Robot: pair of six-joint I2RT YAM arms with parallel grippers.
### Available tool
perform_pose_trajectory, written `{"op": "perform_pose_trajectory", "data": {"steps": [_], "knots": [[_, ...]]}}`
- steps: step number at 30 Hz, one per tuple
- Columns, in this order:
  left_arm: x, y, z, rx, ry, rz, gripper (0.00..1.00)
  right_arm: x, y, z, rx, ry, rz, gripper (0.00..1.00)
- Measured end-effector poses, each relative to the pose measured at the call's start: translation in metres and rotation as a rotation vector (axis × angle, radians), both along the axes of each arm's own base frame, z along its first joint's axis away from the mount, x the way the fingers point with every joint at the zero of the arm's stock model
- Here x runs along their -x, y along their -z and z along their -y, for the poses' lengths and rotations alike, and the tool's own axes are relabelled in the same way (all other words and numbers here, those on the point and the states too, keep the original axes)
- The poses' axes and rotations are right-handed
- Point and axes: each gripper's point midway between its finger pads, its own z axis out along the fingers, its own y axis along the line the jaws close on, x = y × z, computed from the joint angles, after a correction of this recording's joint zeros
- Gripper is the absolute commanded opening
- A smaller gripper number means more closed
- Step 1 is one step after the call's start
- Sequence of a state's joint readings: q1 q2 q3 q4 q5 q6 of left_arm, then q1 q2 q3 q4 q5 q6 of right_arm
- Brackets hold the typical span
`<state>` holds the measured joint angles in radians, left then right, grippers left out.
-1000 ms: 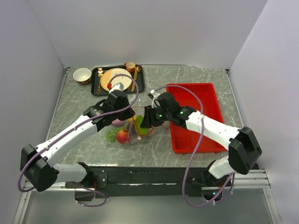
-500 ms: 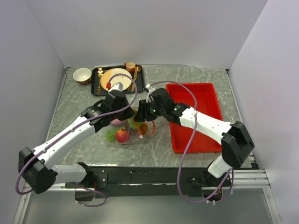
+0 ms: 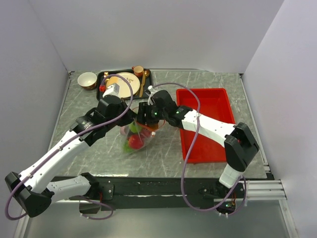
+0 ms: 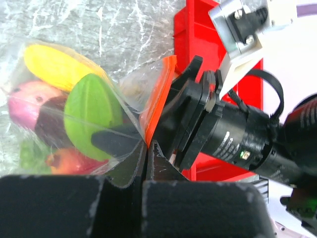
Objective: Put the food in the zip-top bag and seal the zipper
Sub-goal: Place the fake fruit in the zipper food storage bag, then zip the zipper food storage bag at the center of the board.
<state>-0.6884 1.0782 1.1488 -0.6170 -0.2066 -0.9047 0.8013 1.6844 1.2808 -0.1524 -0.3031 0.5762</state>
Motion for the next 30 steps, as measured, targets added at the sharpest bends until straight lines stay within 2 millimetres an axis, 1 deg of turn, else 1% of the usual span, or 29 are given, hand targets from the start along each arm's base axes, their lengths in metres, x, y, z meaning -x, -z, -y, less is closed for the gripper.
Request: {"op": "perform_pose_trajectory", "data": {"steps": [2,5,6,7,9,12,16,18,19,21,22,24,25,27,28,30], "knots": [[-0.001,0.000,-0.001,-0.002,-0.010,0.000,0.01,0.000,0.001,0.001,0.013,0.008,0.008,0.92],[-0.001,0.002,-0.003,-0.008,-0.022,-0.007,0.01,0.002,0.005,0.013,0.051,0.034,0.023,0.96],[-0.001,0.003,-0.004,-0.007,-0.027,-0.010,0.01,0.002,0.004,0.018,0.064,0.050,0.029,0.96],[-0.001,0.003,-0.004,-0.008,-0.030,-0.012,0.01,0.001,0.002,0.022,0.073,0.066,0.039,0.98],[-0.001,0.004,-0.004,-0.007,-0.035,-0.013,0.01,0.000,-0.006,0.032,0.090,0.100,0.063,0.99],[-0.003,0.006,-0.004,-0.010,-0.040,-0.018,0.01,-0.002,-0.026,0.047,0.091,0.151,0.120,1.00],[-0.004,0.009,-0.003,-0.017,-0.040,-0.027,0.01,-0.008,-0.054,0.073,0.093,0.256,0.193,1.00],[-0.004,0.010,-0.003,-0.018,-0.040,-0.028,0.01,-0.012,-0.062,0.089,0.097,0.315,0.216,0.97],[-0.004,0.010,-0.003,-0.018,-0.040,-0.029,0.01,-0.015,-0.064,0.099,0.104,0.344,0.223,0.92],[-0.004,0.010,-0.003,-0.019,-0.039,-0.030,0.01,-0.020,-0.060,0.113,0.126,0.381,0.222,0.88],[-0.004,0.010,-0.003,-0.019,-0.039,-0.030,0.01,-0.022,-0.056,0.119,0.143,0.393,0.218,0.84],[-0.004,0.010,-0.002,-0.019,-0.039,-0.030,0.01,-0.027,-0.041,0.127,0.191,0.407,0.200,0.78],[-0.004,0.010,-0.002,-0.018,-0.038,-0.030,0.01,-0.028,-0.034,0.129,0.212,0.407,0.190,0.74],[-0.004,0.010,-0.002,-0.018,-0.037,-0.031,0.01,-0.029,-0.016,0.130,0.261,0.395,0.157,0.70],[-0.004,0.010,-0.002,-0.018,-0.036,-0.031,0.01,-0.028,-0.006,0.129,0.283,0.388,0.137,0.67],[-0.004,0.011,-0.002,-0.018,-0.036,-0.032,0.01,-0.025,0.009,0.130,0.314,0.377,0.102,0.62]]}}
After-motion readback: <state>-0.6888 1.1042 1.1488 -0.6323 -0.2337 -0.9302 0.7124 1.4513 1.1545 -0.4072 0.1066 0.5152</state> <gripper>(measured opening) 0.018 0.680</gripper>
